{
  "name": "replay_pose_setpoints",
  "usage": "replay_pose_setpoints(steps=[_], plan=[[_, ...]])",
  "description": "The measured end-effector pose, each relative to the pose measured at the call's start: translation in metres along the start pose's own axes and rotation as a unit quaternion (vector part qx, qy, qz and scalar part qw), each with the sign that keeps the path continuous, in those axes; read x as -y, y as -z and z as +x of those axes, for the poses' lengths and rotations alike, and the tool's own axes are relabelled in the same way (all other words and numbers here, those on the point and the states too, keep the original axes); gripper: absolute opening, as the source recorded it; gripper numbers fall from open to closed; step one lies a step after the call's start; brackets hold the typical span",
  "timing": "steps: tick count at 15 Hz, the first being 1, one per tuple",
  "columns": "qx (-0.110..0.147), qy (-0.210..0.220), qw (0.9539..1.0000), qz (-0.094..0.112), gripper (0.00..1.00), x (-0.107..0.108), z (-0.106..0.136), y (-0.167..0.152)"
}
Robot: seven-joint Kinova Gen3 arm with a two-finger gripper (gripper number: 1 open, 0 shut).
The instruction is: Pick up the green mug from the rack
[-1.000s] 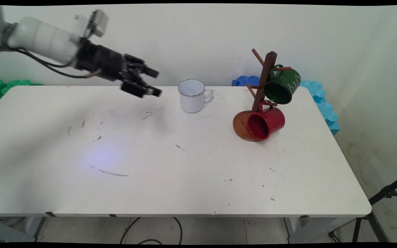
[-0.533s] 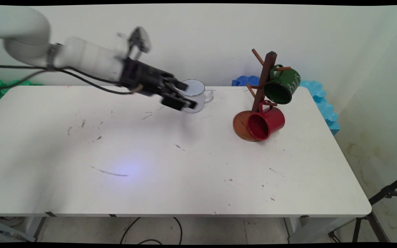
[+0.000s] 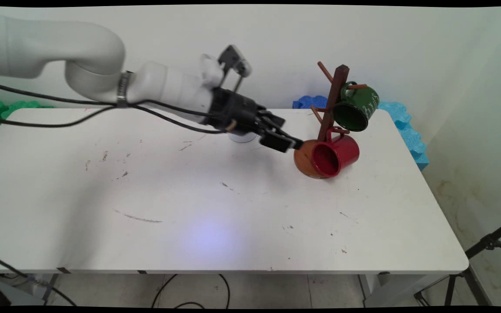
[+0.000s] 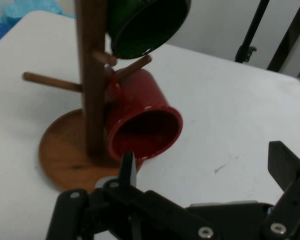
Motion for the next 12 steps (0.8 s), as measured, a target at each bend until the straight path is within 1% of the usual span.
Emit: replay_pose_setpoints(steps=[3,8,12], plan=[[-0.008,0.013,0.9999,-0.002,1.00,-0.015,0.006,-0.020],[-0.036,0.037,0.9986,0.001,1.00,-0.043,0.018,-0.058],[-0.061,0.051,0.9966,0.018,1.00,-0.057,0.023,-0.076]])
